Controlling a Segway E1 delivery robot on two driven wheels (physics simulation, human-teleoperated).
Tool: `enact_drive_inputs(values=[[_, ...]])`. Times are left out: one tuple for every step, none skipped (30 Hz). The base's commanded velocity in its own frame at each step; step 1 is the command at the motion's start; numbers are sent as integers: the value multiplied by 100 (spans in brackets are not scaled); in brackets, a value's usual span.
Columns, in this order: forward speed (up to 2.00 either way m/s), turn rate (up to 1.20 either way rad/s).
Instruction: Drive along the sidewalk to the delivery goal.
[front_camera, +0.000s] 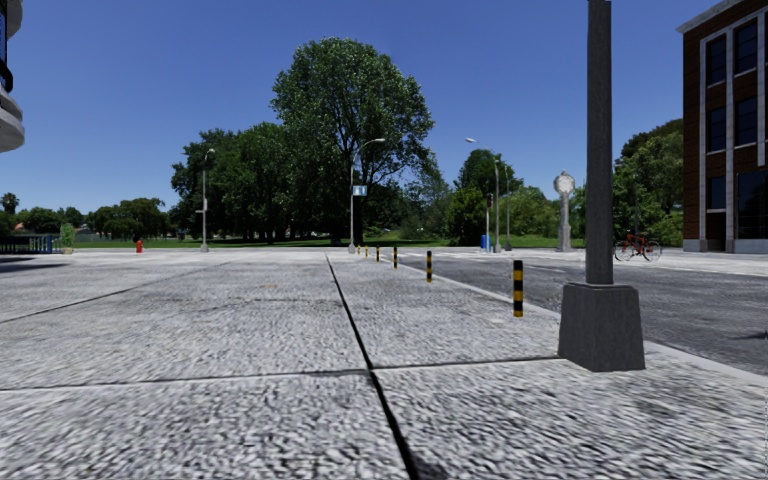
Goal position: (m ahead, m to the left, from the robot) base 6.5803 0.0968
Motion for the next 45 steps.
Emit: enact_drive_inputs(values=[[200, 0], [200, 0], [200, 0], [200, 0], [200, 0], [200, 0], [200, 0], [200, 0], [200, 0], [200, 0], [200, 0], [200, 0], [200, 0], [200, 0], [200, 0], [200, 0], [200, 0], [200, 0], [200, 0], [200, 0], [200, 0], [200, 0], [200, 0], [200, 0], [200, 0], [200, 3], [200, 7], [200, 7], [200, 7], [200, 8], [200, 8], [200, 10], [200, 13], [200, 15], [200, 17], [200, 19], [200, 19], [200, 22], [200, 26], [200, 28], [200, 28], [200, 28], [200, 28], [200, 28], [200, 28]])
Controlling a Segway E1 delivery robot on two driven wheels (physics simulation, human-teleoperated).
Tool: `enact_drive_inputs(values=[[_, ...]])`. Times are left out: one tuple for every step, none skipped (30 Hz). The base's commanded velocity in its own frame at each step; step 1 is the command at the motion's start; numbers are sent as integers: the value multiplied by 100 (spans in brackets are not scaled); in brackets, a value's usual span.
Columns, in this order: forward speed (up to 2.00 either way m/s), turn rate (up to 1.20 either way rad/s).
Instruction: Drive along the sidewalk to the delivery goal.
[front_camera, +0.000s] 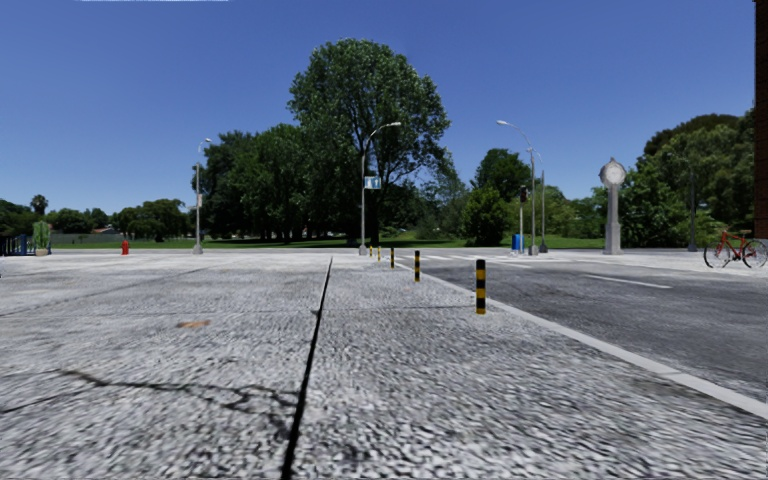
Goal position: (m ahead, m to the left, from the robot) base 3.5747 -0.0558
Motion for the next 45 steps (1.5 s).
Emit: enact_drive_inputs(values=[[200, 29], [200, 29], [200, 29], [200, 29], [200, 29], [200, 29], [200, 29], [200, 29], [200, 29], [200, 29], [200, 29], [200, 29], [200, 29], [200, 29], [200, 29], [200, 29], [200, 29], [200, 29], [200, 29], [200, 29], [200, 29], [200, 0], [200, 0], [200, 0], [200, 0], [200, 0], [200, 0], [200, 0], [200, 0], [200, 0], [200, 0], [200, 0], [200, 0], [200, 0], [200, 0], [200, 0], [197, 0], [168, 0], [141, 0], [117, 0], [100, 0], [86, 0], [78, 0], [70, 0], [70, 0]])
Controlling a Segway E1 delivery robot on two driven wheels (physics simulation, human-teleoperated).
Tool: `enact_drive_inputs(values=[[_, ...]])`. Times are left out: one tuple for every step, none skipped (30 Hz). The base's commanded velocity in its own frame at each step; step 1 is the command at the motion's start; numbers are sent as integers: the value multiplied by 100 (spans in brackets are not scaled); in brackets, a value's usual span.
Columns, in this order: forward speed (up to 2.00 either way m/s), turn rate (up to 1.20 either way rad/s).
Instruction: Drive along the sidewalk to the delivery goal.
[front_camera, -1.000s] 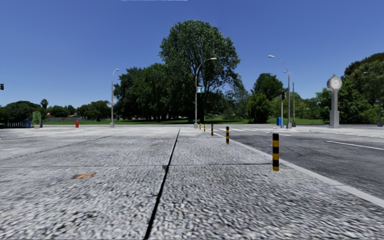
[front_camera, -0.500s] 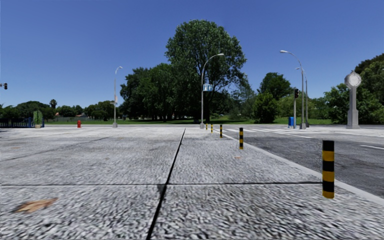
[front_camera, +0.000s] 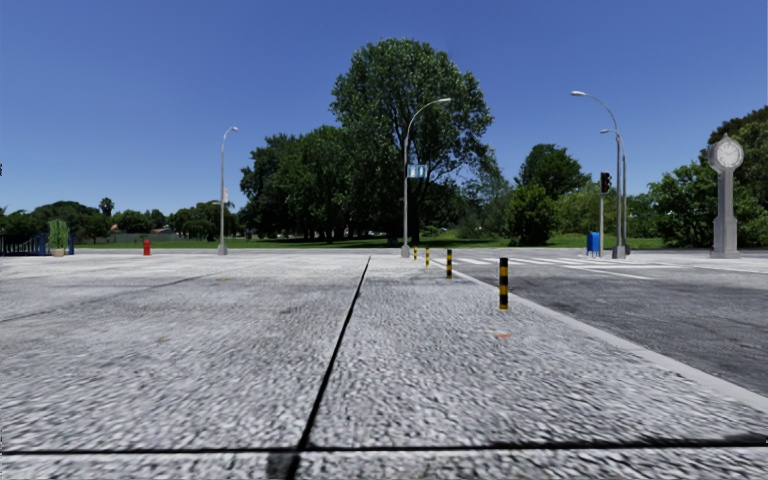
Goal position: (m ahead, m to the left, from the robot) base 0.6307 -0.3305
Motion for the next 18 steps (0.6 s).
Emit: enact_drive_inputs(values=[[62, 0], [62, 0], [62, 0], [62, 0], [62, 0], [60, 0], [55, 0], [51, 0], [45, 0], [40, 0], [36, 0], [33, 0], [31, 0], [30, 0], [29, 0], [28, 0], [27, 0], [27, 0]])
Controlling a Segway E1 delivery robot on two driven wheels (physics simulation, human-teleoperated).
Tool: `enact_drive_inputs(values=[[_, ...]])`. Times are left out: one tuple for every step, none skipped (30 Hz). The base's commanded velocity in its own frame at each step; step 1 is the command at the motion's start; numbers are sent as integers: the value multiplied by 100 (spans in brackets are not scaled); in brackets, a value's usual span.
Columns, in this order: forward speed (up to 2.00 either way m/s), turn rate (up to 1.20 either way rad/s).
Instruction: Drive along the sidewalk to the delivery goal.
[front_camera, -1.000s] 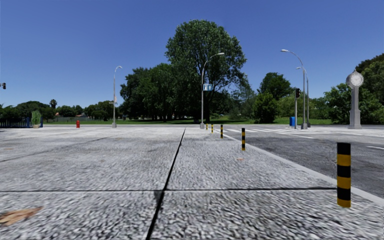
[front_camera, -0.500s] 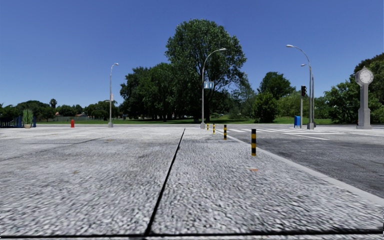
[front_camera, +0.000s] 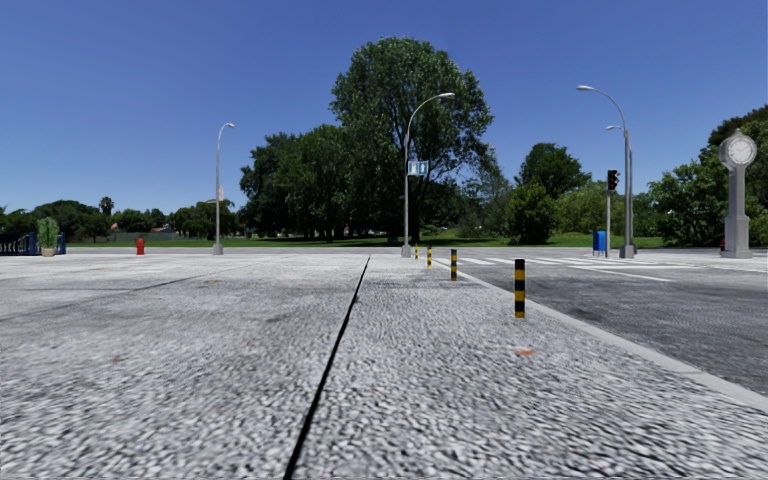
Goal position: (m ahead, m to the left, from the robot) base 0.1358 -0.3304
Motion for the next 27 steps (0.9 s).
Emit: enact_drive_inputs(values=[[19, 0], [0, 0], [0, 0], [0, 0], [0, 0], [0, 0], [0, 0], [0, 0], [0, 0], [0, 0], [0, 0], [0, 0], [0, 0], [0, 0], [0, 0], [0, 0], [0, 0], [0, 0], [0, 0], [0, 0], [0, 0], [0, 0], [0, 0], [0, 0], [0, 0], [0, 0], [0, 0]])
